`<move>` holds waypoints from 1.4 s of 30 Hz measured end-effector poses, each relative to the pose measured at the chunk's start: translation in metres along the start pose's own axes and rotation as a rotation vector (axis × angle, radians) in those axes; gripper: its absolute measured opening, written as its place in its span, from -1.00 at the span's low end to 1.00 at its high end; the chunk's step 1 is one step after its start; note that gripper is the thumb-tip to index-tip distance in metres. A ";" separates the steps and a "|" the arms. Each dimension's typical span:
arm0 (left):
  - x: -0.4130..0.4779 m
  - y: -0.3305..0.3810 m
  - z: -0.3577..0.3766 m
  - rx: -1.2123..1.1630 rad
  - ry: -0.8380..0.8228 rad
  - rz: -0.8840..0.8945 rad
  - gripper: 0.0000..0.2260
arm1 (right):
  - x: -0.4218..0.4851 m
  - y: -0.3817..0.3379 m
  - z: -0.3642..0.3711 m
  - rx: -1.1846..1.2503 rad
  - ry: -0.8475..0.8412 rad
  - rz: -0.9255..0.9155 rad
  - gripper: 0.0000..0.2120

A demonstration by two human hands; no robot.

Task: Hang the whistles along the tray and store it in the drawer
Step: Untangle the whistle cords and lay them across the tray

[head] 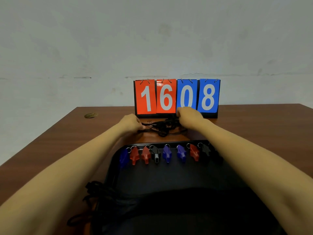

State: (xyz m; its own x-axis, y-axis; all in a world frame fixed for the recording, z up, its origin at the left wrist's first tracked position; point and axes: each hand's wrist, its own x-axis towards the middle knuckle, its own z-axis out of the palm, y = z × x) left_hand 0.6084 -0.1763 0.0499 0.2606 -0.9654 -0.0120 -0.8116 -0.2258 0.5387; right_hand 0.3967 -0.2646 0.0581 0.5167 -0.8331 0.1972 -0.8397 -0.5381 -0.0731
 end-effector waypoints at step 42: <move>-0.026 0.039 -0.031 0.022 0.418 0.504 -0.90 | -0.007 -0.036 -0.037 0.566 0.099 -0.040 -0.82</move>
State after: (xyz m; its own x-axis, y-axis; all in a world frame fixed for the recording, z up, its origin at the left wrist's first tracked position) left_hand 0.5863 -0.1557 0.0976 0.0228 -0.8226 0.5681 -0.8967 0.2344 0.3754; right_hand 0.4175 -0.2344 0.0956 0.5051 -0.8097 0.2987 -0.5859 -0.5758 -0.5703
